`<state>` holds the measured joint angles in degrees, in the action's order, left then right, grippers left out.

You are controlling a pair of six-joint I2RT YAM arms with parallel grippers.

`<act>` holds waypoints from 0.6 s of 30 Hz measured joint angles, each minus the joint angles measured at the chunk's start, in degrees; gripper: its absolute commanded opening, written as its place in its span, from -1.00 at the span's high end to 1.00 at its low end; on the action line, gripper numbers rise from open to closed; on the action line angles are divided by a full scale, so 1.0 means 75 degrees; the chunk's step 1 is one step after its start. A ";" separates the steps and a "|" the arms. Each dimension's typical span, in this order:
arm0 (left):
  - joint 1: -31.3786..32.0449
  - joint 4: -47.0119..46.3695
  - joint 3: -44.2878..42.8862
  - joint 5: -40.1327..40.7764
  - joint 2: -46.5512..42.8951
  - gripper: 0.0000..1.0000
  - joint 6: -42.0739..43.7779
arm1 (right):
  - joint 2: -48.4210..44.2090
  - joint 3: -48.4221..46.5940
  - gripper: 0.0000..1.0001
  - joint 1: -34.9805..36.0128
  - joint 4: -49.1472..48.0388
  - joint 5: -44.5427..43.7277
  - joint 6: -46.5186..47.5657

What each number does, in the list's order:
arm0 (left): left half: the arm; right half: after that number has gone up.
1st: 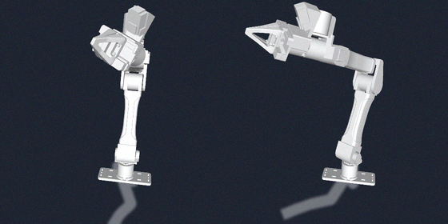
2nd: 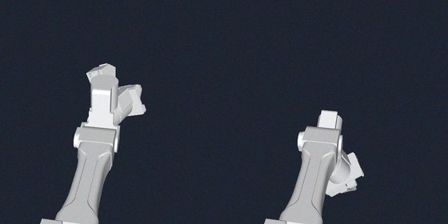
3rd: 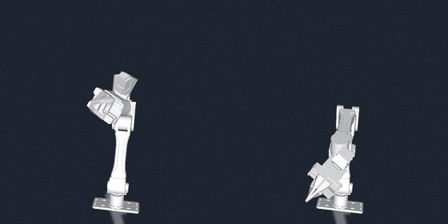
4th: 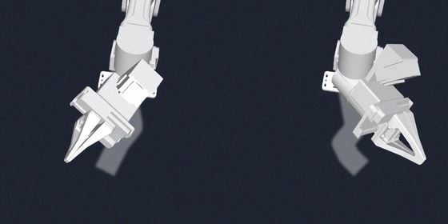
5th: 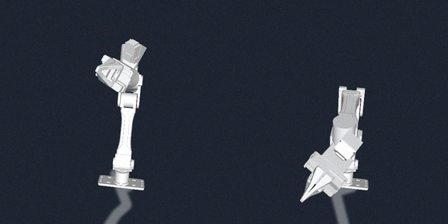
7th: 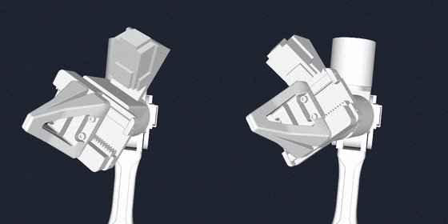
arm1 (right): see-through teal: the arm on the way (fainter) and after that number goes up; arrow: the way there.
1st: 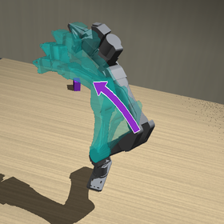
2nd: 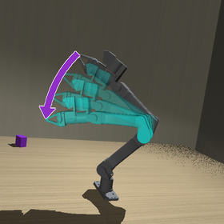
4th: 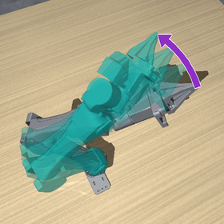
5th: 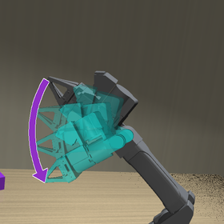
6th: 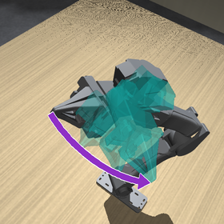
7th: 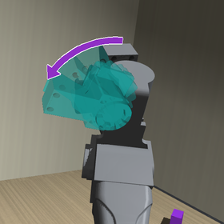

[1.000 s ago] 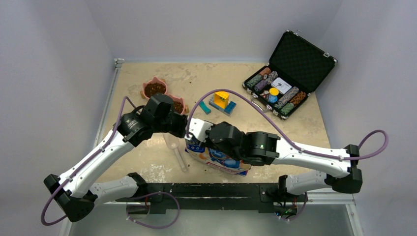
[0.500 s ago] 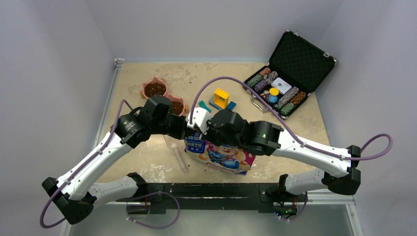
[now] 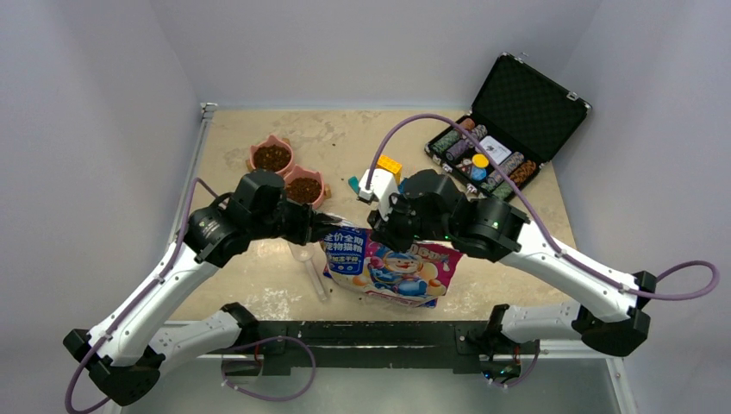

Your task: Serve the pet food

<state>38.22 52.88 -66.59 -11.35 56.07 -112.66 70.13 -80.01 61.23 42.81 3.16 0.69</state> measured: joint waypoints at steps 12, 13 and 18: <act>-0.0108 0.0172 0.0029 0.0125 0.0085 0.04 0.0201 | -0.0775 -0.0938 0.09 0.0035 0.1384 0.0073 0.0128; -0.0108 0.0224 0.0006 0.0099 0.0117 0.05 0.0207 | -0.0787 -0.0950 0.10 0.0035 0.1419 0.0114 0.0122; -0.0108 0.0364 -0.0160 0.0055 0.0166 0.06 0.0326 | -0.0758 -0.0950 0.10 0.0044 0.1521 0.0044 0.0099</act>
<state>37.41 55.61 -67.79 -10.94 57.32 -110.21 64.45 -87.13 61.56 54.22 3.49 1.43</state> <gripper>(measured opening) 0.467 0.451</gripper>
